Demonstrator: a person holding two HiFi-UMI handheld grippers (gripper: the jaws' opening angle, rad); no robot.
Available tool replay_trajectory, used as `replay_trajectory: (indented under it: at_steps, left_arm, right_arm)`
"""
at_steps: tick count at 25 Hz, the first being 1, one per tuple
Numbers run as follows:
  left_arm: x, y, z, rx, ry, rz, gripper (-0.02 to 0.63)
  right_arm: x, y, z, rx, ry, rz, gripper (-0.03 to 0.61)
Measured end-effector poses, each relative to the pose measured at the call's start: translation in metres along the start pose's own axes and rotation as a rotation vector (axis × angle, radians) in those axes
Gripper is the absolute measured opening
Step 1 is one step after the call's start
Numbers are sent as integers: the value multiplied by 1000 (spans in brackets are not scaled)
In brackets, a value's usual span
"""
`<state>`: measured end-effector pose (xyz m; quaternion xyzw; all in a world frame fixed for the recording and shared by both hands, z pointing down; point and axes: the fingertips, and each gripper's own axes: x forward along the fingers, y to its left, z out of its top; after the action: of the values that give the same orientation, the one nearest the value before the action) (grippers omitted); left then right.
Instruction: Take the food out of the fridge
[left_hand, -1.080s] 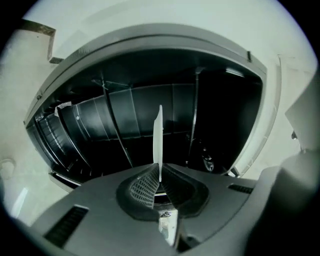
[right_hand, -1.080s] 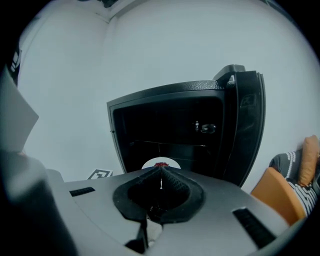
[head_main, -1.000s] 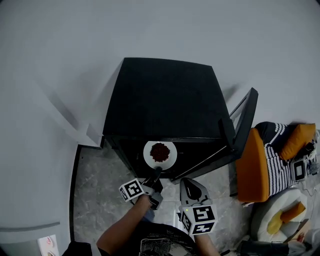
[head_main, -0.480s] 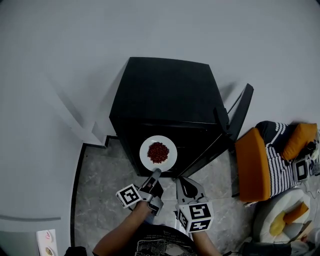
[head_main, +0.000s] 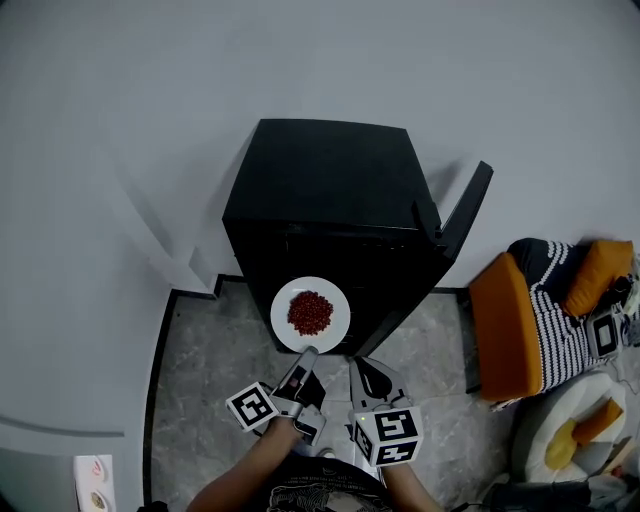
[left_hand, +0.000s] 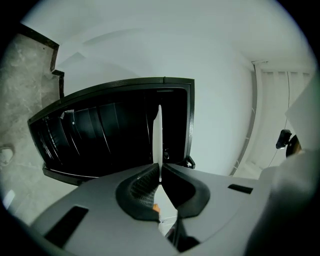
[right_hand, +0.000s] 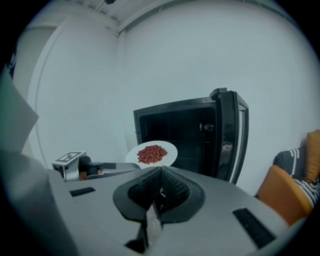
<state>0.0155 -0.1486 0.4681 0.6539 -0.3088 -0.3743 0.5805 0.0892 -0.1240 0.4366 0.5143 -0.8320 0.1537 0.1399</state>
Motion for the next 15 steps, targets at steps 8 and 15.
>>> replay_trajectory:
  at_steps: [8, 15]
  left_arm:
    - [-26, -23, -15, 24, -17, -15, 23]
    - [-40, -29, -24, 34, -14, -18, 23]
  right_arm:
    - [-25, 7, -11, 9, -26, -6, 21]
    - [-36, 16, -15, 5, -36, 4, 21]
